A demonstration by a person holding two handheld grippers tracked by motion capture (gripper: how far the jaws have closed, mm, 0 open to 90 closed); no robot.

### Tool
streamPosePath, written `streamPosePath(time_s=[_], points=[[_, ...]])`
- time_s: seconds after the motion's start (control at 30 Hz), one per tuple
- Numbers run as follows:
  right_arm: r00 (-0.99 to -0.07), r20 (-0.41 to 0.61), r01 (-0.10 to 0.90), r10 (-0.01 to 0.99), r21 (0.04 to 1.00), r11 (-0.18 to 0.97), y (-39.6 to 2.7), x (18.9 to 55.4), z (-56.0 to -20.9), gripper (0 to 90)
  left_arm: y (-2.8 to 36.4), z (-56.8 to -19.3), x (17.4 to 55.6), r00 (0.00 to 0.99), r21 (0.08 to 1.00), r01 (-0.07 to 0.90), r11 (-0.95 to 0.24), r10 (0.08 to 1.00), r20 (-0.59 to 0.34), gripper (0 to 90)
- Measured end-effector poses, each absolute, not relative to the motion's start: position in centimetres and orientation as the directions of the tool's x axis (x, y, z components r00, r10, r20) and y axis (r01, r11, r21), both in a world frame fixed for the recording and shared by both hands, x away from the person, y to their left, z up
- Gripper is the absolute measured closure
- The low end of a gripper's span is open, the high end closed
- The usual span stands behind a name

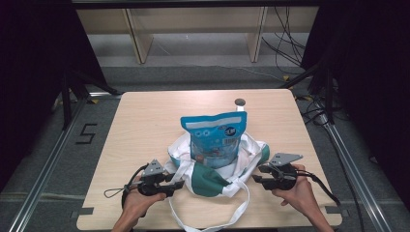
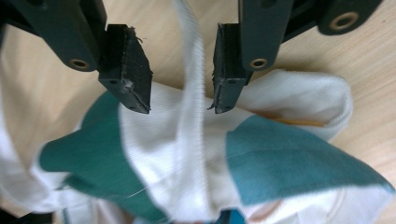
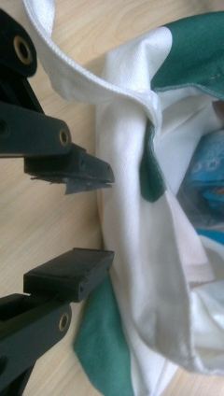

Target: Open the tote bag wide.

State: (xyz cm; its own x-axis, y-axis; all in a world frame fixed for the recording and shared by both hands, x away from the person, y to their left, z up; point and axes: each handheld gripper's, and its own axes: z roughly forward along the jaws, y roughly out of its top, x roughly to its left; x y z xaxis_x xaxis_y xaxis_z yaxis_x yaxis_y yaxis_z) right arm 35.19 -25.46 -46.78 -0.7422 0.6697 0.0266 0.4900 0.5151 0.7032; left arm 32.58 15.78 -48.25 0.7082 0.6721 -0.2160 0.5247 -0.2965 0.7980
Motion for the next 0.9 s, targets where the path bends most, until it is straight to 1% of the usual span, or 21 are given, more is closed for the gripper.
streamPosePath(time_s=[0.1, 0.13, 0.17, 0.2, 0.23, 0.27, 0.3, 0.33, 0.4, 0.47, 0.53, 0.57, 0.63, 0.67, 0.73, 0.77, 0.8, 0.83, 0.87, 0.9], points=[[-0.722, 0.045, 0.51, 0.691, 0.709, 0.486, -25.9, 35.1, -47.1, 50.7, 16.2, -47.9, 31.5, 0.707, 0.818, 0.504, -0.276, 0.677, -0.207, 50.9], [-0.702, 0.08, 0.548, 0.708, 0.695, 0.465, -26.3, 34.8, -47.1, 48.4, 16.5, -47.9, 31.2, 0.701, 0.815, 0.509, -0.275, 0.682, -0.207, 48.0], [-0.702, 0.08, 0.548, 0.708, 0.695, 0.465, -26.3, 34.8, -47.1, 48.4, 16.7, -47.9, 31.1, 0.7, 0.815, 0.512, -0.271, 0.682, -0.212, 48.0], [-0.711, 0.056, 0.516, 0.701, 0.719, 0.466, -26.5, 34.9, -47.4, 47.8, 16.9, -47.9, 30.9, 0.7, 0.819, 0.509, -0.266, 0.682, -0.213, 47.1], [-0.707, 0.058, 0.528, 0.705, 0.705, 0.473, -26.8, 34.8, -47.2, 46.9, 17.2, -48.0, 30.7, 0.698, 0.824, 0.506, -0.255, 0.683, -0.217, 45.4], [-0.699, 0.059, 0.531, 0.713, 0.711, 0.462, -27.0, 34.6, -47.3, 46.9, 17.4, -48.0, 30.5, 0.685, 0.818, 0.522, -0.242, 0.69, -0.233, 42.9], [-0.696, 0.065, 0.533, 0.715, 0.714, 0.454, -27.1, 34.4, -47.3, 46.8, 17.6, -47.9, 30.4, 0.683, 0.813, 0.523, -0.255, 0.696, -0.221, 40.4], [-0.694, 0.062, 0.53, 0.717, 0.718, 0.451, -27.2, 34.2, -47.4, 46.4, 17.7, -48.1, 30.2, 0.679, 0.817, 0.526, -0.237, 0.695, -0.236, 38.7], [-0.693, 0.052, 0.521, 0.719, 0.726, 0.449, -27.6, 33.9, -47.6, 44.9, 18.1, -48.1, 29.9, 0.69, 0.828, 0.503, -0.249, 0.692, -0.212, 35.4], [-0.696, 0.055, 0.521, 0.716, 0.726, 0.45, -27.8, 33.9, -47.6, 44.6, 18.2, -48.1, 29.8, 0.688, 0.825, 0.508, -0.249, 0.693, -0.215, 34.6], [-0.676, 0.087, 0.55, 0.731, 0.72, 0.423, -27.7, 33.5, -47.7, 44.5, 18.3, -48.3, 29.6, 0.687, 0.826, 0.51, -0.241, 0.692, -0.222, 31.9], [-0.679, 0.095, 0.556, 0.728, 0.715, 0.425, -27.8, 33.3, -47.7, 44.6, 18.5, -48.4, 29.6, 0.693, 0.827, 0.501, -0.256, 0.69, -0.207, 29.7], [-0.68, 0.096, 0.552, 0.727, 0.719, 0.422, -27.8, 33.2, -47.8, 44.6, 18.5, -48.6, 29.5, 0.689, 0.822, 0.507, -0.26, 0.695, -0.206, 28.7], [-0.696, 0.071, 0.533, 0.715, 0.719, 0.447, -27.9, 33.2, -47.9, 44.4, 18.5, -48.8, 29.5, 0.689, 0.826, 0.502, -0.259, 0.696, -0.201, 25.9], [-0.695, 0.072, 0.532, 0.716, 0.722, 0.443, -27.9, 33.1, -47.9, 44.4, 18.4, -49.1, 29.2, 0.681, 0.815, 0.518, -0.259, 0.701, -0.209, 25.7], [-0.702, 0.071, 0.529, 0.708, 0.718, 0.453, -27.9, 33.0, -47.8, 44.2, 18.4, -49.2, 29.1, 0.683, 0.821, 0.51, -0.258, 0.702, -0.203, 25.2], [-0.69, 0.088, 0.547, 0.719, 0.714, 0.438, -27.8, 32.7, -47.8, 43.9, 18.3, -49.2, 29.0, 0.68, 0.816, 0.515, -0.261, 0.705, -0.203, 24.1], [-0.697, 0.075, 0.532, 0.713, 0.721, 0.444, -27.9, 32.7, -47.9, 43.6, 18.4, -49.3, 28.9, 0.689, 0.825, 0.493, -0.275, 0.702, -0.178, 23.1], [-0.698, 0.076, 0.532, 0.712, 0.72, 0.445, -27.9, 32.6, -47.9, 43.4, 18.5, -49.3, 28.8, 0.693, 0.826, 0.489, -0.28, 0.7, -0.173, 22.7], [-0.687, 0.094, 0.551, 0.721, 0.715, 0.431, -27.8, 32.3, -47.9, 43.1, 18.5, -49.3, 28.7, 0.691, 0.823, 0.491, -0.286, 0.702, -0.169, 22.2]])
